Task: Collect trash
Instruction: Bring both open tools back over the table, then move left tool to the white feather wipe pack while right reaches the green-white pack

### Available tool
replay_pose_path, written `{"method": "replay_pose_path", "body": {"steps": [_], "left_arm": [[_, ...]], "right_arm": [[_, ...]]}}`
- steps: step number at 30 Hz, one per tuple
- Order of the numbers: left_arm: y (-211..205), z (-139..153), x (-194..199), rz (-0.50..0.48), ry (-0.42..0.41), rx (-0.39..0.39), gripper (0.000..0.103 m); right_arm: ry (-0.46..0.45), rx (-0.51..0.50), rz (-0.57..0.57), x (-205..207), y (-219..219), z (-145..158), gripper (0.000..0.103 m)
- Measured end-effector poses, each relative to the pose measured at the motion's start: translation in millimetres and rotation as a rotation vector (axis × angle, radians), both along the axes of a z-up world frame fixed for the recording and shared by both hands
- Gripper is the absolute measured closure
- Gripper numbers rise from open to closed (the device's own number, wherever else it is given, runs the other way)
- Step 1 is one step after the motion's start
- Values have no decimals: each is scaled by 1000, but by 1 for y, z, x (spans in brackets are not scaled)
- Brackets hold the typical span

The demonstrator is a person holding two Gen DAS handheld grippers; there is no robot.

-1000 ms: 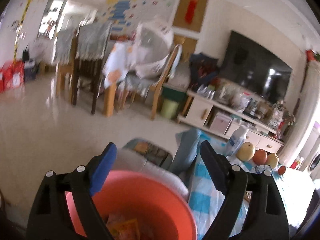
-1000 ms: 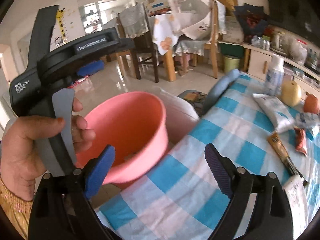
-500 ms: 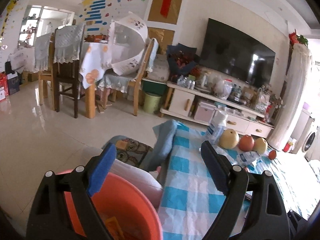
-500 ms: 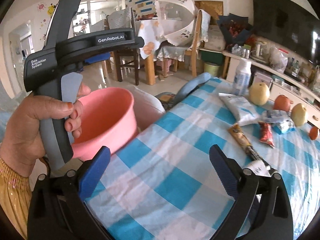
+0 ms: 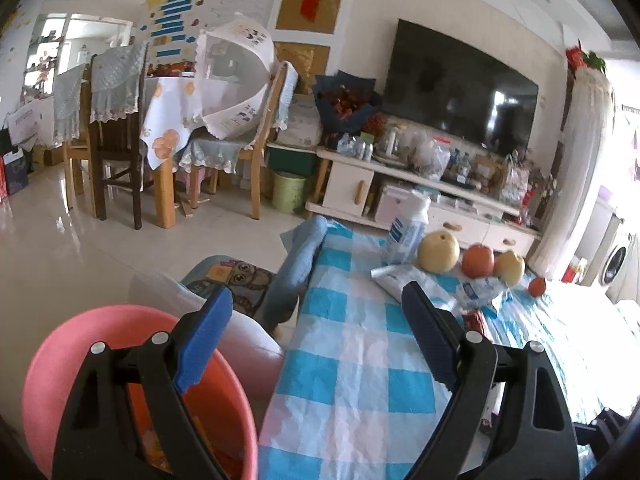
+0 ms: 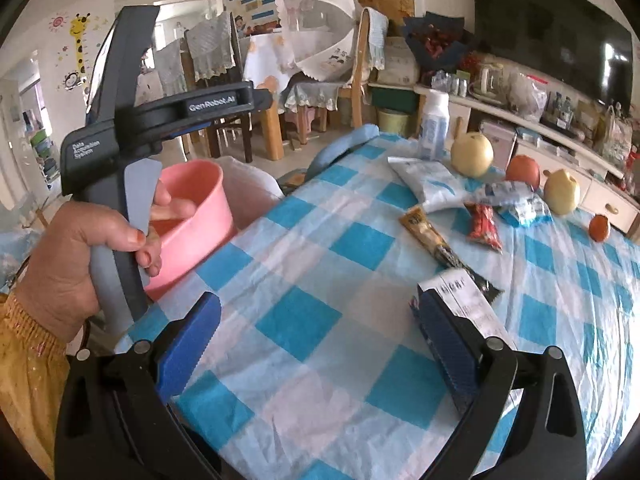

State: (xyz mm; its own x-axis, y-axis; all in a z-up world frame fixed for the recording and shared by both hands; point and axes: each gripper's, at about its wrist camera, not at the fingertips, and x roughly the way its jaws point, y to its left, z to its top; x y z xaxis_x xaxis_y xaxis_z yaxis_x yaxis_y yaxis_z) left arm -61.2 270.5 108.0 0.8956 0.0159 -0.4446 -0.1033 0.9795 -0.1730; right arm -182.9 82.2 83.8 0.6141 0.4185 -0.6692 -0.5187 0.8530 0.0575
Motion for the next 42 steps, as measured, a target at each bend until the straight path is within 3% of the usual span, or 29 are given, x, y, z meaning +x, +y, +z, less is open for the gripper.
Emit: {"method": "replay_pose_path", "body": {"steps": [10, 20, 29, 33, 36, 42], "left_arm": [[-41, -13, -4, -86, 48, 44, 16], [-91, -22, -12, -194, 102, 138, 16], [-138, -24, -3, -309, 126, 238, 16], [-164, -19, 26, -412, 143, 264, 16], [-183, -16, 59, -467, 174, 289, 16], [-213, -15, 132, -530, 234, 250, 16]], "right_arm": [[-4, -15, -53, -4, -39, -1, 5], [12, -3, -146, 5, -95, 2, 5], [55, 80, -384, 44, -194, -7, 5], [127, 194, -505, 72, -244, -14, 5], [118, 242, -549, 86, -266, -12, 5], [86, 245, -526, 111, -272, -11, 5]]}}
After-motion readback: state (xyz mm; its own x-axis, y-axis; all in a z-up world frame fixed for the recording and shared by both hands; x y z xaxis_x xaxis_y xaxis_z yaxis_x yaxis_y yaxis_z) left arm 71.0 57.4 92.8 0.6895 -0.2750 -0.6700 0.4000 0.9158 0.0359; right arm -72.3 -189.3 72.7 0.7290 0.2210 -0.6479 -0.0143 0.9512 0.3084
